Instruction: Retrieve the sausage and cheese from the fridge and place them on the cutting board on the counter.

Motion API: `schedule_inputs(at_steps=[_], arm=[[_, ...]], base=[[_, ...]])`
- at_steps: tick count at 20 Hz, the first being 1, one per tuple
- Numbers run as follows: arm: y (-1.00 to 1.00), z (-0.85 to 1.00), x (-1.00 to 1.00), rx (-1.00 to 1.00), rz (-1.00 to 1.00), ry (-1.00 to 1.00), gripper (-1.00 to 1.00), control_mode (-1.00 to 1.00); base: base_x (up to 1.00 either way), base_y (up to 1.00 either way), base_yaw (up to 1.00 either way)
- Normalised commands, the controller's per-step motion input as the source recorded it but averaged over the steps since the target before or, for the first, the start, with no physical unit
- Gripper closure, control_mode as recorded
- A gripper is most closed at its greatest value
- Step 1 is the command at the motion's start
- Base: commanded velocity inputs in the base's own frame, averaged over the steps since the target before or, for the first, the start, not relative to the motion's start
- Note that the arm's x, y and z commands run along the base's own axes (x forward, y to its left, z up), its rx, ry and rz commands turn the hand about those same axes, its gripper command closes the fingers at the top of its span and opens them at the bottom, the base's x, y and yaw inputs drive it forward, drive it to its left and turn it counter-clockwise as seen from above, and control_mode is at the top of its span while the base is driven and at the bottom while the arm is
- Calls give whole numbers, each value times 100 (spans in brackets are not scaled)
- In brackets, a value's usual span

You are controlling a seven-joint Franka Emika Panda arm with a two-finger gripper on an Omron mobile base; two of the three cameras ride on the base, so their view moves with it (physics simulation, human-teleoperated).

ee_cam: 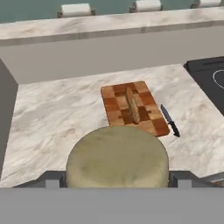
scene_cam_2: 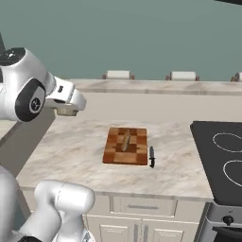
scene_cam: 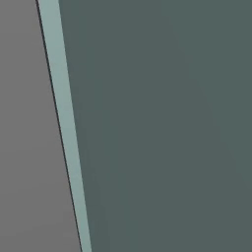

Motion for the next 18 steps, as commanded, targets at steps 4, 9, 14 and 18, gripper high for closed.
schedule_inputs(at_steps=[4, 9, 14, 18], arm=[[-23, -24, 89, 0, 0, 33, 100, -100], [-17, -50, 53, 0, 0, 25, 100, -100], [-20, -76, 75, 0, 0, 18, 100, -100], [-21, -82, 74, 0, 0, 8, 100, -100]], base=[[0, 0, 0], [0, 0, 0], [0, 0, 0], [0, 0, 0]])
